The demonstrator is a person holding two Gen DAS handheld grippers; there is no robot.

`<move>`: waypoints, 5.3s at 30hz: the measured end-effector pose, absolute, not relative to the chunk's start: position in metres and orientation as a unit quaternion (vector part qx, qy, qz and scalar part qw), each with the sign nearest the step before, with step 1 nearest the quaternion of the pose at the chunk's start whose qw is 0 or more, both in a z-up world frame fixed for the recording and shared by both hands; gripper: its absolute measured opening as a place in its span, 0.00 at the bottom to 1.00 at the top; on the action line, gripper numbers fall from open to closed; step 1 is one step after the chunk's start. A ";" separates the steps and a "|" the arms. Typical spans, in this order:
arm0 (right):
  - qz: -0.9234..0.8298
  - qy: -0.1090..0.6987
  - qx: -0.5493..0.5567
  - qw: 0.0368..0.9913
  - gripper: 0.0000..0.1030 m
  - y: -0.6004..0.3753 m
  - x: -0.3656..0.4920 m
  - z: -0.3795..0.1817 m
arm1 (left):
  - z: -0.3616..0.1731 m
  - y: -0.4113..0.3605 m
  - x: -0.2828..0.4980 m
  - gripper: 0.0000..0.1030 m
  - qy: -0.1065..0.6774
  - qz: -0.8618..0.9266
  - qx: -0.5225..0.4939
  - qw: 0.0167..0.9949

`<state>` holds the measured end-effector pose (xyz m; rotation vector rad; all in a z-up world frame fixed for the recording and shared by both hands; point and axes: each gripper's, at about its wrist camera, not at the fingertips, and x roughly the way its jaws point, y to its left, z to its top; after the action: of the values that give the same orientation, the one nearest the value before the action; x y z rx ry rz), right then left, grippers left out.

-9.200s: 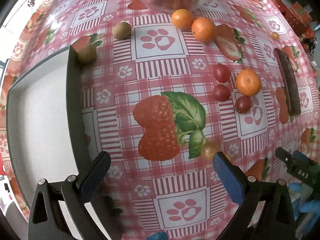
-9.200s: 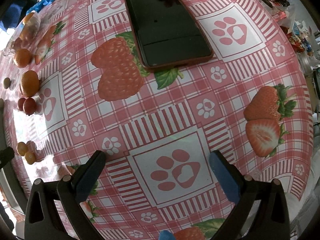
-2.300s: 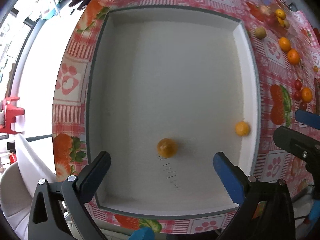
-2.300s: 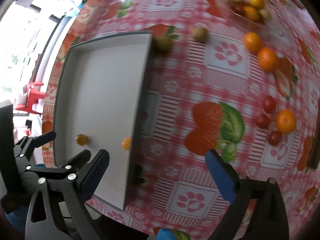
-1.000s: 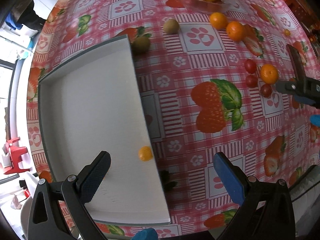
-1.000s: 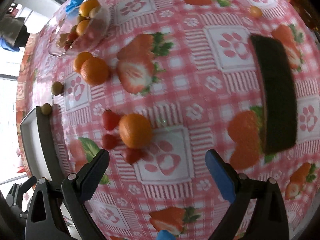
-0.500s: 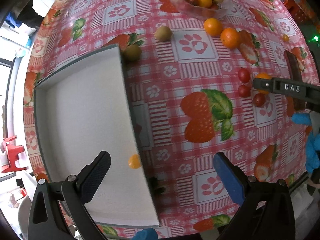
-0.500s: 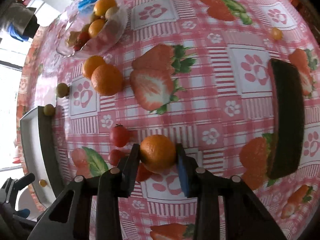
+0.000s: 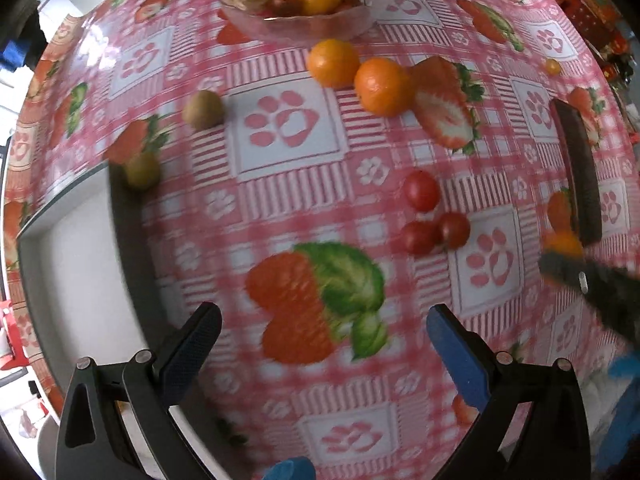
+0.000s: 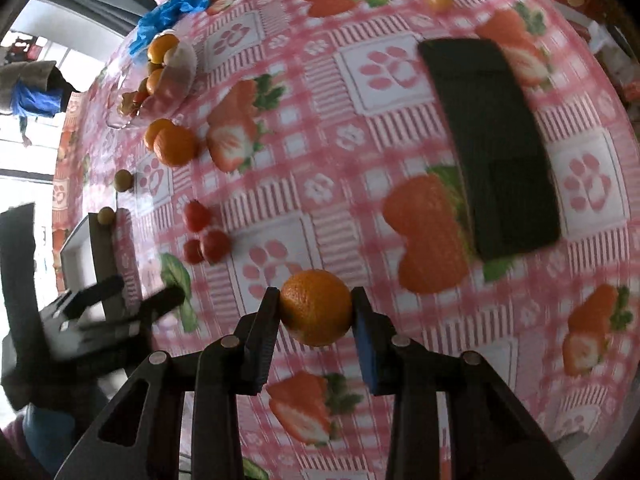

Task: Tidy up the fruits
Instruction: 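Grasp a red cherry tomato with the left gripper while the right holds the mandarin, then carry the cherry tomato and mandarin over the white tray, then open both grippers to drop the tomato and mandarin into the tray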

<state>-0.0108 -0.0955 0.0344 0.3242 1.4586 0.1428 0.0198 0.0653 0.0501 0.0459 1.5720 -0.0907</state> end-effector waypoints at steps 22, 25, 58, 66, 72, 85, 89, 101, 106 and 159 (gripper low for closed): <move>0.071 0.663 0.160 0.728 0.37 -0.104 -0.032 0.040 | -0.006 0.055 0.055 1.00 0.715 -0.024 0.022 0.698; 0.072 0.663 0.161 0.728 0.37 -0.104 -0.032 0.041 | -0.007 0.058 0.054 1.00 0.723 -0.021 0.020 0.690; 0.118 0.661 0.106 0.733 0.37 -0.041 -0.044 0.068 | 0.084 0.162 -0.023 0.23 0.663 -0.085 -0.017 0.743; 0.155 0.661 0.065 0.731 0.37 0.008 -0.047 0.084 | 0.094 0.195 -0.053 0.23 0.655 -0.063 -0.032 0.752; 0.180 0.658 0.036 0.730 0.37 0.045 -0.046 0.095 | 0.100 0.225 -0.070 0.23 0.647 -0.041 -0.039 0.761; 0.223 0.654 -0.023 0.723 0.37 0.114 -0.051 0.107 | 0.097 0.297 -0.103 0.23 0.641 0.016 -0.088 0.763; 0.231 0.653 -0.033 0.720 0.37 0.131 -0.054 0.107 | 0.095 0.311 -0.109 0.23 0.640 0.026 -0.100 0.762; 0.255 0.658 -0.050 0.707 0.37 0.171 -0.065 0.099 | 0.094 0.340 -0.122 0.23 0.638 0.036 -0.118 0.760; 0.260 0.660 -0.055 0.702 0.37 0.181 -0.066 0.096 | 0.091 0.347 -0.126 0.23 0.640 0.038 -0.120 0.758; 0.294 0.680 -0.073 0.668 0.61 0.247 -0.067 0.070 | 0.056 0.350 -0.120 0.48 0.675 0.051 -0.097 0.730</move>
<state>-0.0670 0.2471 0.0696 -0.1654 1.5338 0.6630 -0.1199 0.3501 0.0560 -0.2145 1.4862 0.1122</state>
